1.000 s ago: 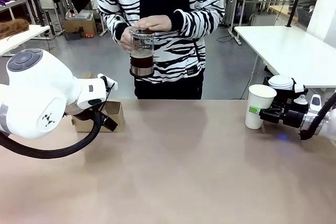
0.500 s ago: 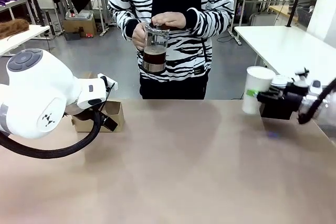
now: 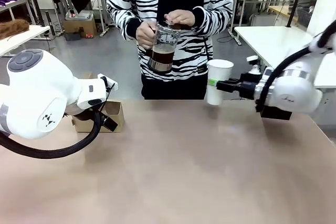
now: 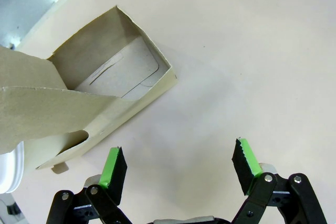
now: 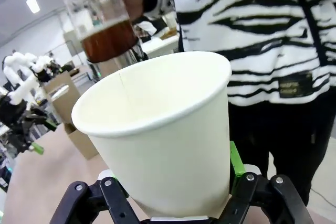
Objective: Pour a drink into a cup and package it in a carrier.
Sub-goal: Pick up the 600 ml Paper Cup and place it in the middle top area of the table, then when a person places the Paper Cup Lid on the 600 ml Paper Cup , lift the 600 ml Paper Cup.
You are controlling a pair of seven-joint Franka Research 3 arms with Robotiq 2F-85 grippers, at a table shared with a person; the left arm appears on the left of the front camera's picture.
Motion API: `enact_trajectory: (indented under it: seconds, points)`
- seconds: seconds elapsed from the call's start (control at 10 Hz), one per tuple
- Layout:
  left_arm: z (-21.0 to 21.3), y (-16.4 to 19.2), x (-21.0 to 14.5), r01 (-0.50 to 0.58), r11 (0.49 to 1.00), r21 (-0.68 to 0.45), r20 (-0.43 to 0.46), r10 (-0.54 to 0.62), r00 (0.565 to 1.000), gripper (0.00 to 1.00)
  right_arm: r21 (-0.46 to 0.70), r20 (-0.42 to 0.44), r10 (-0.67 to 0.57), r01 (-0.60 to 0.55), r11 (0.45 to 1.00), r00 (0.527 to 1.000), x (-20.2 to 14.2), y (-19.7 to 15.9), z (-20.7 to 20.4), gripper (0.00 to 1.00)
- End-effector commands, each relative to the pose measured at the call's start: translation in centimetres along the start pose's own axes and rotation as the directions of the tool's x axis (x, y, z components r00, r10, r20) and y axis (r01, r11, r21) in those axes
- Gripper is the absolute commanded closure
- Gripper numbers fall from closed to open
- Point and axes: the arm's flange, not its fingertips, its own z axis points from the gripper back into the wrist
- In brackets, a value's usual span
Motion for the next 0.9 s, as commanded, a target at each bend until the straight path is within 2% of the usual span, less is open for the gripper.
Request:
enact_trajectory:
  seconds: [0.0, 0.1, 0.2, 0.3, 0.8]
  points:
    - [0.04, -0.06, 0.01, 0.001, 1.0, -0.002, 0.001, -0.001, 1.0, 0.0, -0.03, 0.003, 0.029, -0.028, 0.999, 1.0, -1.55, -1.55, -2.34, 0.2]
    - [0.04, -0.06, 0.01, 0.001, 1.0, -0.002, 0.001, -0.001, 1.0, 0.0, -0.031, 0.011, 0.04, -0.039, 0.999, 0.999, -2.29, -1.53, -2.83, 0.2]
    - [0.04, -0.06, 0.01, 0.001, 1.0, -0.002, 0.001, -0.001, 1.0, 0.0, -0.053, 0.024, 0.098, -0.096, 0.994, 0.995, -2.1, -1.25, -2.54, 0.2]
    - [0.04, -0.06, 0.01, 0.001, 1.0, -0.002, 0.001, -0.001, 1.0, 0.0, 0.005, -0.016, -0.002, 0.002, 1.0, 1.0, -2.4, -1.35, -2.2, 0.2]
    - [0.04, -0.06, 0.01, 0.001, 1.0, -0.002, 0.001, -0.001, 1.0, 0.0, 0.005, -0.016, -0.002, 0.002, 1.0, 1.0, -2.4, -1.35, -2.2, 0.2]
